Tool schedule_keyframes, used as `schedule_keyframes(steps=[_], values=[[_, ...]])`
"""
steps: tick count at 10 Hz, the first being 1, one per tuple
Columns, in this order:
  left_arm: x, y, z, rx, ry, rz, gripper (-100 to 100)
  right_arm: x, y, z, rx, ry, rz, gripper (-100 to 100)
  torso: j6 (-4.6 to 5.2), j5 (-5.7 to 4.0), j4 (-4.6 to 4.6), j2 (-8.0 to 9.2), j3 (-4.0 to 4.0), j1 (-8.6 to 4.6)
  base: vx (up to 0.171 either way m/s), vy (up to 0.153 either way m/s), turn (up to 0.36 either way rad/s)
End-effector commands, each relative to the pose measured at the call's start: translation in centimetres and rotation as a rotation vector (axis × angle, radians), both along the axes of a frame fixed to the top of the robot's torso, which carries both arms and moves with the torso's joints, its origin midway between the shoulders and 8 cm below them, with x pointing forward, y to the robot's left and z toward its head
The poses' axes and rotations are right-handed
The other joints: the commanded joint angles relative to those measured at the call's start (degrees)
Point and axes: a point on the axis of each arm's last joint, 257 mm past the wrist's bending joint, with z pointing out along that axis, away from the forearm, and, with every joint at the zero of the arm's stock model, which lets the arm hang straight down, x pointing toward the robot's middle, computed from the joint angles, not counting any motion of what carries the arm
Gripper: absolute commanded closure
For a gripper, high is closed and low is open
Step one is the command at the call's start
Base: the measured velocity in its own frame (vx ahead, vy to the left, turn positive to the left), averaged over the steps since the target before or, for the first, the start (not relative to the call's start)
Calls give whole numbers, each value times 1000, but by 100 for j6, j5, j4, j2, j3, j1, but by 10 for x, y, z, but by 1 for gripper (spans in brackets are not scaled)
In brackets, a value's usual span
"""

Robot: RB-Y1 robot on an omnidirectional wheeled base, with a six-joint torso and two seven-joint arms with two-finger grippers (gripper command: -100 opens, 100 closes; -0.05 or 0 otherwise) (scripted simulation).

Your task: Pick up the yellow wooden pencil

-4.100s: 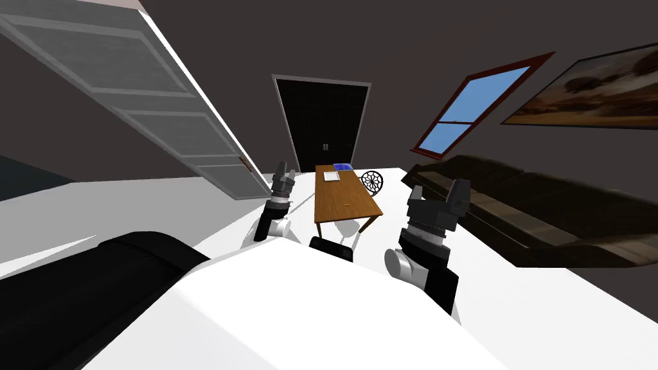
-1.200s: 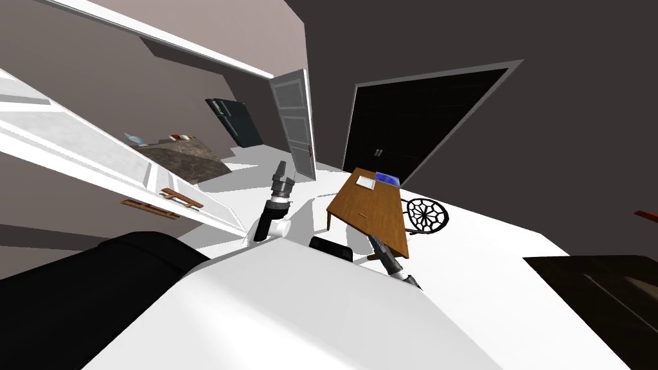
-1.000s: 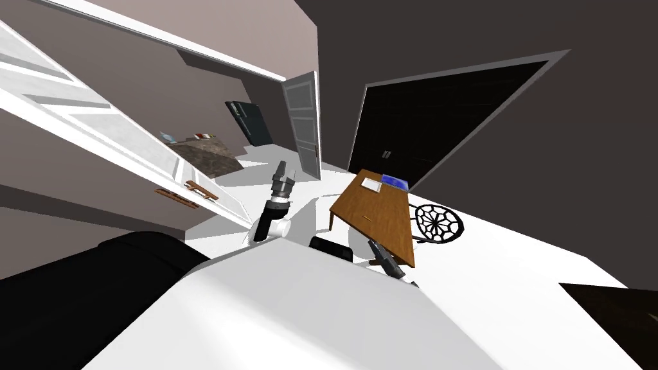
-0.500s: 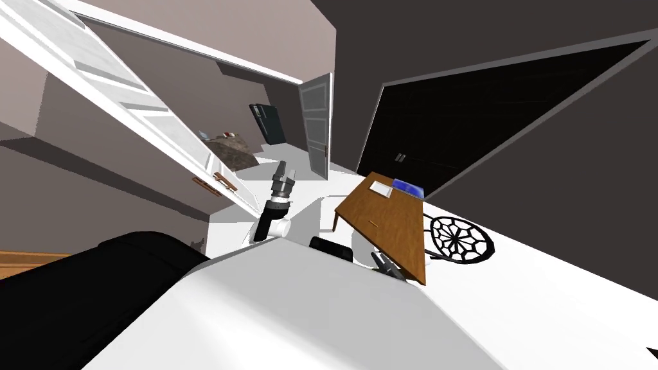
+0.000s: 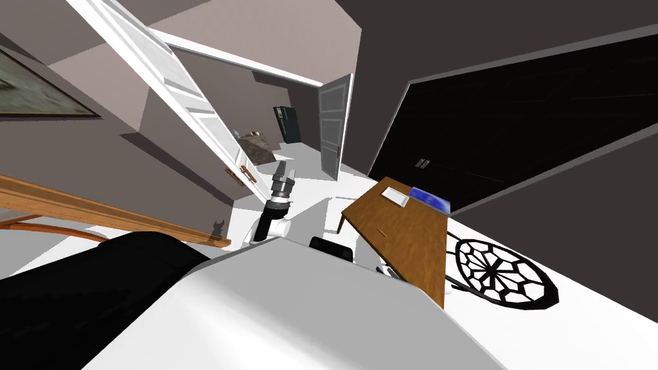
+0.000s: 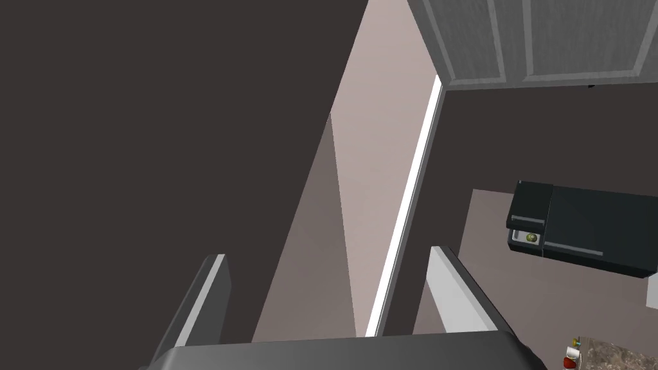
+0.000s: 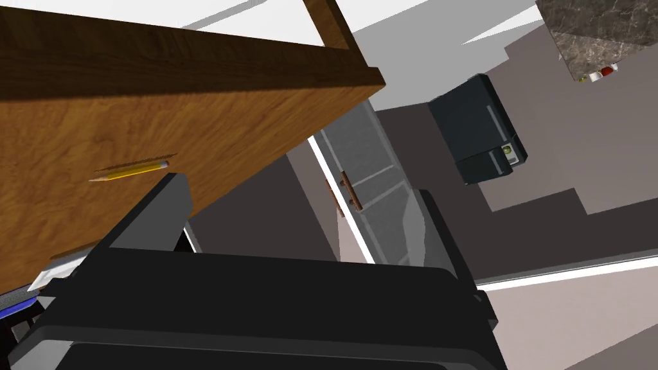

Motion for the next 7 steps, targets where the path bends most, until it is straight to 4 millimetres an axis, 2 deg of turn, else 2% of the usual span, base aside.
schedule_keyframes(steps=[1,2,3,4,5,7], values=[[0,0,0,0,0,0,0,-18,-15,-16,-62,40,32,-100,0,0,0,0,0,0,23,6,384],[0,0,0,0,0,0,0,-27,-27,-24,-83,67,19,-100,-4,0,0,-4,-2,2,22,-1,204],[0,0,0,0,0,0,0,-28,-29,-25,-85,69,17,-100,3,1,-1,-2,-2,2,10,-3,-3],[0,0,0,0,0,0,0,-41,-39,-32,-128,93,50,-100,5,1,0,2,1,4,20,13,368],[0,0,0,0,0,0,0,-46,-45,-36,-139,106,43,-100,-5,1,0,-2,-1,6,26,1,259],[0,0,0,0,0,0,0,-51,-51,-39,-149,118,37,-100,7,1,0,2,1,4,7,-2,-26]])
